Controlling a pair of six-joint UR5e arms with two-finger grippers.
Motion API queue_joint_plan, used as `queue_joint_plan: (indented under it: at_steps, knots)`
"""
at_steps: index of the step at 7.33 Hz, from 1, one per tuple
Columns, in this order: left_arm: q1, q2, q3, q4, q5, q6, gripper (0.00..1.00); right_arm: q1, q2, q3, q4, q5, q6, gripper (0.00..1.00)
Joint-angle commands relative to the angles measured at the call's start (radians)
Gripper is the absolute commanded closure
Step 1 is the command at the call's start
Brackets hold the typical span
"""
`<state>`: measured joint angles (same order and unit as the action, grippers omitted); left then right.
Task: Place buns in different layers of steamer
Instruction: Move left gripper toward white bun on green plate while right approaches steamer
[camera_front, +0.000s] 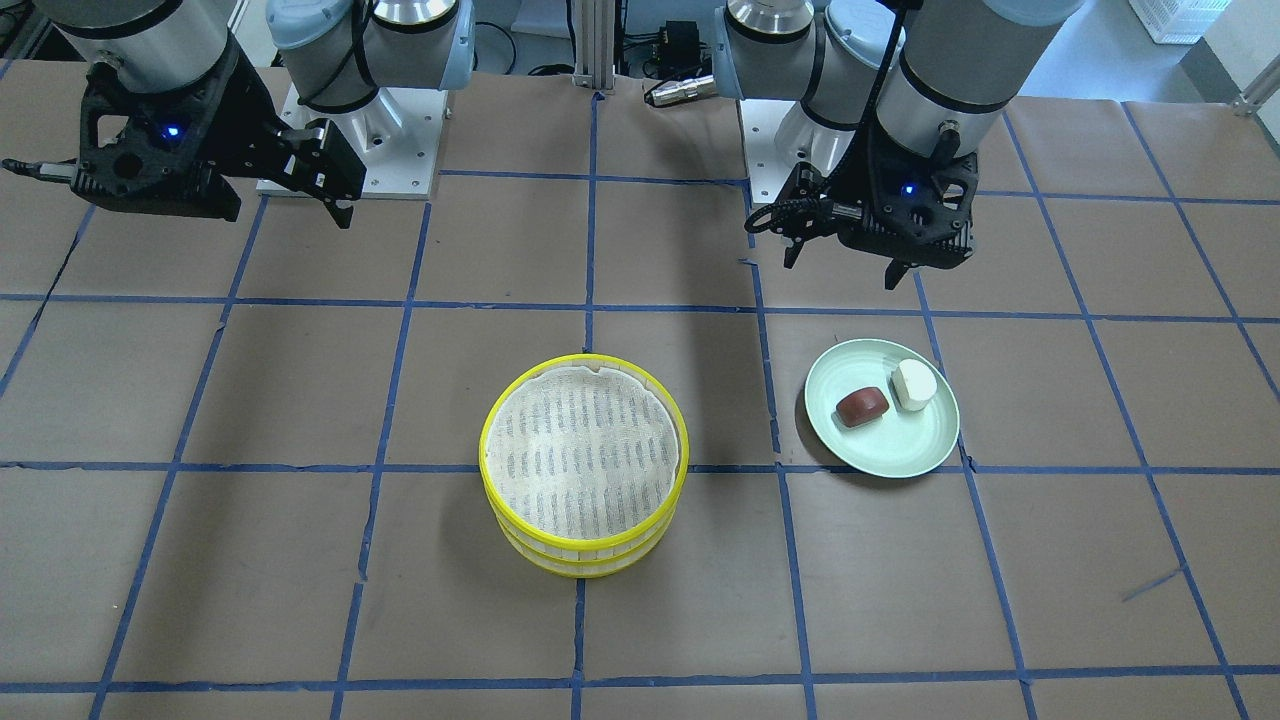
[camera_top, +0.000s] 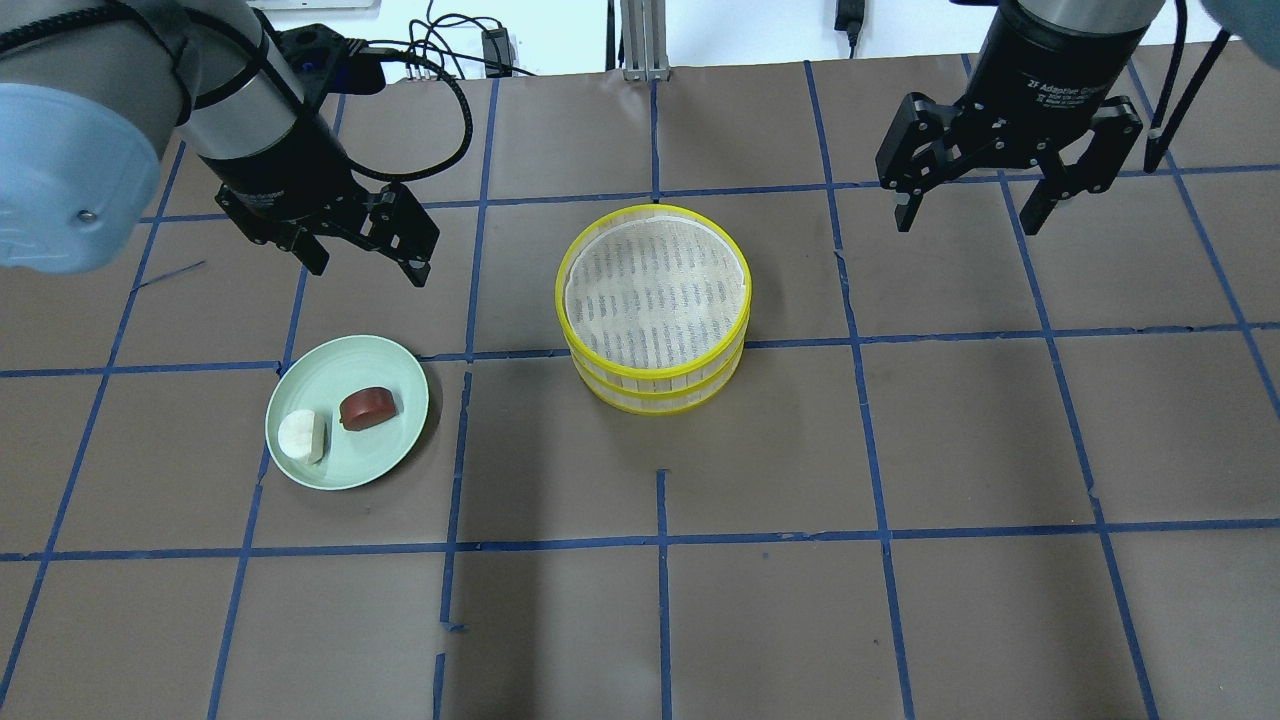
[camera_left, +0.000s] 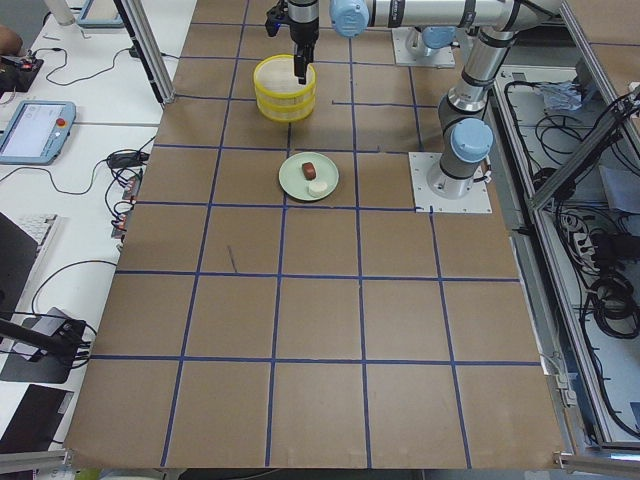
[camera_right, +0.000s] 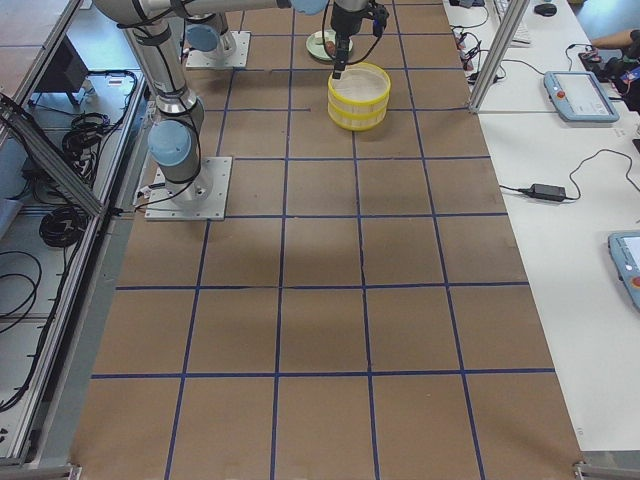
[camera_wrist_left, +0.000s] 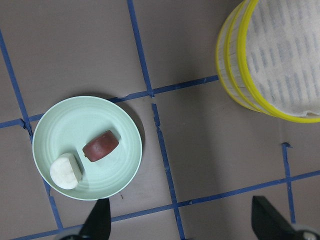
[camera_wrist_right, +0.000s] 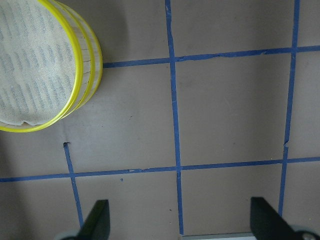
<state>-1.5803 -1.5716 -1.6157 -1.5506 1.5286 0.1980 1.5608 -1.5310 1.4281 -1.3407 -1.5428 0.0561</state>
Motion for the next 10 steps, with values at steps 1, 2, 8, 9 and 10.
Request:
queue_joint_plan:
  at_steps: [1,2,8,9,10]
  knots:
    - [-0.001,0.004,-0.004,0.000,0.001,0.009,0.00,0.001,0.000,0.002,0.002,0.000,0.001,0.00]
    - [0.000,0.004,-0.004,-0.003,0.001,0.014,0.00,-0.001,0.000,0.002,0.000,0.001,0.001,0.00]
    - [0.312,-0.040,-0.226,0.086,0.079,0.296,0.00,0.002,0.009,0.060,-0.012,0.006,-0.010,0.00]
    - [0.377,-0.095,-0.252,0.171,0.081,0.384,0.00,0.002,0.018,0.083,-0.041,0.009,-0.004,0.00]
    - [0.403,-0.141,-0.257,0.178,0.082,0.385,0.00,0.008,0.061,0.103,-0.155,0.010,-0.004,0.00]
